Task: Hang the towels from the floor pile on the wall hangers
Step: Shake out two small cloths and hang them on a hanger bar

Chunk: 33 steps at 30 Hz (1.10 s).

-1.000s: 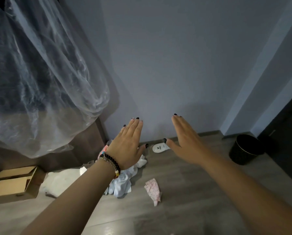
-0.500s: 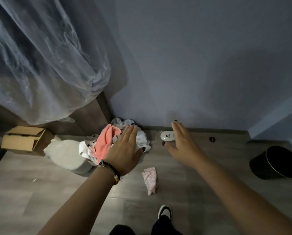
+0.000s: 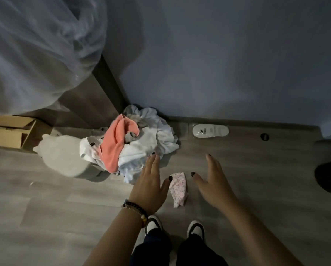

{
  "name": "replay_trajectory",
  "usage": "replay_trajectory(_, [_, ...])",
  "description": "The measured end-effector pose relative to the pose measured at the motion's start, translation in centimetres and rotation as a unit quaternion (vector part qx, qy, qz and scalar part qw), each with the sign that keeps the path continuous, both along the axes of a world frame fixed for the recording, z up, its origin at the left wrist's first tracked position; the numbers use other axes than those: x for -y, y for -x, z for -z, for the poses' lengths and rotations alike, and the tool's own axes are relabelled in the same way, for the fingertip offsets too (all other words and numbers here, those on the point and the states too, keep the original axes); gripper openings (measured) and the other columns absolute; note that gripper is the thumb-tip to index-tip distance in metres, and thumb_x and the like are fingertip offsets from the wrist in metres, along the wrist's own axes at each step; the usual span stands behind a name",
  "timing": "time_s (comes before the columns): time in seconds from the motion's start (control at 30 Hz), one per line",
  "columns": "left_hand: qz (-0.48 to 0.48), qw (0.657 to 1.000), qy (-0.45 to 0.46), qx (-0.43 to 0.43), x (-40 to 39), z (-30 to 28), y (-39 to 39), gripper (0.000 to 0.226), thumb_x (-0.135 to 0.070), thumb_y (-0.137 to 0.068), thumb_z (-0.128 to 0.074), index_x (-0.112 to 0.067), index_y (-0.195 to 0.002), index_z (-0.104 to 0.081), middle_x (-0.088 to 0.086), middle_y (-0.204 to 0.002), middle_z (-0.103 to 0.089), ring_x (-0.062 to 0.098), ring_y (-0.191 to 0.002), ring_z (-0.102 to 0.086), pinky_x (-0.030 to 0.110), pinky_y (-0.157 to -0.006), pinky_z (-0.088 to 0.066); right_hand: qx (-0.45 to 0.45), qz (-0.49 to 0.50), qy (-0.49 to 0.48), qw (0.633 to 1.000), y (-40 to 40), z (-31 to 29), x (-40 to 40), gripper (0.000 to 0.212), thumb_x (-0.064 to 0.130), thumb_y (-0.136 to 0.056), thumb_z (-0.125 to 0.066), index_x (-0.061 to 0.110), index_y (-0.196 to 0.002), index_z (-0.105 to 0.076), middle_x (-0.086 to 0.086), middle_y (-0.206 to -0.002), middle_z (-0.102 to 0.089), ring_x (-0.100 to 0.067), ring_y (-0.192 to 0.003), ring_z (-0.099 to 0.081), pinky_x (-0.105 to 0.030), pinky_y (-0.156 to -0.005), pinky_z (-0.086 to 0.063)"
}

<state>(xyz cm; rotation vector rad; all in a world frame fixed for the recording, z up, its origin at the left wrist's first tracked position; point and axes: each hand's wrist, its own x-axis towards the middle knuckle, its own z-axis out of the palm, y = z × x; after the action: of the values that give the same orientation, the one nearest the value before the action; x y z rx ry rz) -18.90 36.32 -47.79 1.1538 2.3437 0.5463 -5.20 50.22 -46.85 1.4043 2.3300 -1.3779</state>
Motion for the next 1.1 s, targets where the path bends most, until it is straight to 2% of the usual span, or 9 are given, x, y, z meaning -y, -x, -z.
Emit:
replay_trajectory(0.27, [-0.008, 0.998, 0.039, 0.048, -1.9, 19.3, 1.1, 0.073, -0.035, -0.099, -0.047, -0.008, -0.153, -0.007, 0.006, -0.162, -0.008, 0.016, -0.149, -0.002, 0.022, -0.118, -0.006, 0.009, 0.105, 0.018, 0.994, 2.2, 18.5, -1.9, 0.071, 0.026, -0.094, -0.057, 0.021, -0.152, -0.016, 0.0, -0.157, -0.02, -0.018, -0.138, -0.035, -0.025, -0.096, -0.034])
replay_trajectory(0.37, [-0.018, 0.996, 0.05, 0.065, -3.3, 25.6, 1.8, 0.073, -0.034, -0.099, -0.048, -0.008, -0.153, -0.007, 0.006, -0.161, -0.009, 0.016, -0.149, -0.004, 0.022, -0.117, -0.006, 0.036, 0.056, 0.009, 0.998, 3.2, 24.5, -2.9, 0.066, 0.028, -0.094, -0.056, 0.02, -0.15, -0.022, 0.001, -0.155, -0.022, -0.018, -0.136, -0.037, -0.027, -0.101, -0.036])
replay_trajectory(0.53, [-0.08, 0.983, 0.064, 0.151, -5.6, 36.7, 2.3, 0.072, -0.031, -0.096, -0.054, -0.01, -0.152, -0.015, 0.007, -0.158, -0.019, 0.02, -0.145, -0.023, 0.027, -0.115, -0.021, 0.079, -0.032, -0.021, 0.996, 4.8, 31.8, -5.0, 0.059, 0.028, -0.096, -0.05, 0.018, -0.149, -0.026, 0.001, -0.154, -0.022, -0.017, -0.133, -0.039, -0.024, -0.098, -0.035])
replay_trajectory(0.6, [-0.175, 0.956, 0.071, 0.225, -6.5, 41.5, 2.1, 0.069, -0.028, -0.093, -0.06, -0.009, -0.149, -0.026, 0.009, -0.153, -0.032, 0.023, -0.137, -0.037, 0.032, -0.112, -0.033, 0.105, -0.075, -0.026, 0.991, 6.0, 33.3, -6.0, 0.059, 0.031, -0.097, -0.049, 0.017, -0.149, -0.025, -0.002, -0.154, -0.022, -0.021, -0.134, -0.039, -0.03, -0.103, -0.035])
replay_trajectory(0.67, [-0.292, 0.902, 0.084, 0.307, -7.4, 45.7, 1.5, 0.062, -0.023, -0.091, -0.062, -0.005, -0.144, -0.034, 0.013, -0.145, -0.043, 0.027, -0.13, -0.045, 0.033, -0.104, -0.039, 0.109, -0.122, -0.021, 0.986, 7.3, 34.0, -6.8, 0.059, 0.034, -0.098, -0.046, 0.017, -0.15, -0.024, -0.003, -0.154, -0.023, -0.022, -0.135, -0.037, -0.034, -0.105, -0.035])
replay_trajectory(0.73, [-0.324, 0.881, 0.097, 0.33, -8.1, 49.3, 0.1, 0.058, -0.023, -0.089, -0.062, -0.004, -0.139, -0.04, 0.015, -0.138, -0.049, 0.032, -0.126, -0.049, 0.037, -0.101, -0.043, 0.093, -0.154, -0.039, 0.983, 8.1, 34.2, -7.0, 0.055, 0.035, -0.098, -0.044, 0.019, -0.148, -0.027, -0.002, -0.152, -0.026, -0.022, -0.134, -0.037, -0.036, -0.102, -0.037])
replay_trajectory(0.8, [-0.299, 0.894, 0.112, 0.315, -8.6, 52.4, -1.6, 0.06, -0.033, -0.085, -0.062, -0.007, -0.136, -0.044, 0.015, -0.135, -0.05, 0.034, -0.124, -0.05, 0.04, -0.102, -0.044, 0.11, -0.186, -0.066, 0.974, 8.3, 34.7, -7.2, 0.05, 0.035, -0.098, -0.044, 0.018, -0.143, -0.031, -0.003, -0.147, -0.031, -0.023, -0.128, -0.042, -0.038, -0.098, -0.041])
replay_trajectory(0.97, [-0.26, 0.933, 0.189, 0.162, -8.6, 56.9, -4.3, 0.077, -0.029, -0.086, -0.065, -0.019, -0.15, -0.023, 0.016, -0.139, -0.034, 0.032, -0.122, -0.043, 0.035, -0.102, -0.037, 0.165, -0.229, -0.079, 0.956, 7.6, 35.4, -7.7, 0.049, 0.04, -0.097, -0.045, 0.017, -0.138, -0.035, -0.004, -0.143, -0.036, -0.024, -0.123, -0.046, -0.038, -0.093, -0.044])
replay_trajectory(1.1, [-0.282, 0.925, 0.231, 0.109, -7.9, 60.0, -4.5, 0.05, -0.034, -0.086, -0.058, -0.022, -0.133, -0.045, 0.013, -0.129, -0.039, 0.029, -0.114, -0.04, 0.033, -0.099, -0.032, 0.161, -0.243, -0.09, 0.952, 7.1, 35.4, -7.4, 0.046, 0.043, -0.097, -0.043, 0.019, -0.136, -0.036, -0.001, -0.138, -0.044, -0.02, -0.12, -0.048, -0.033, -0.086, -0.042])
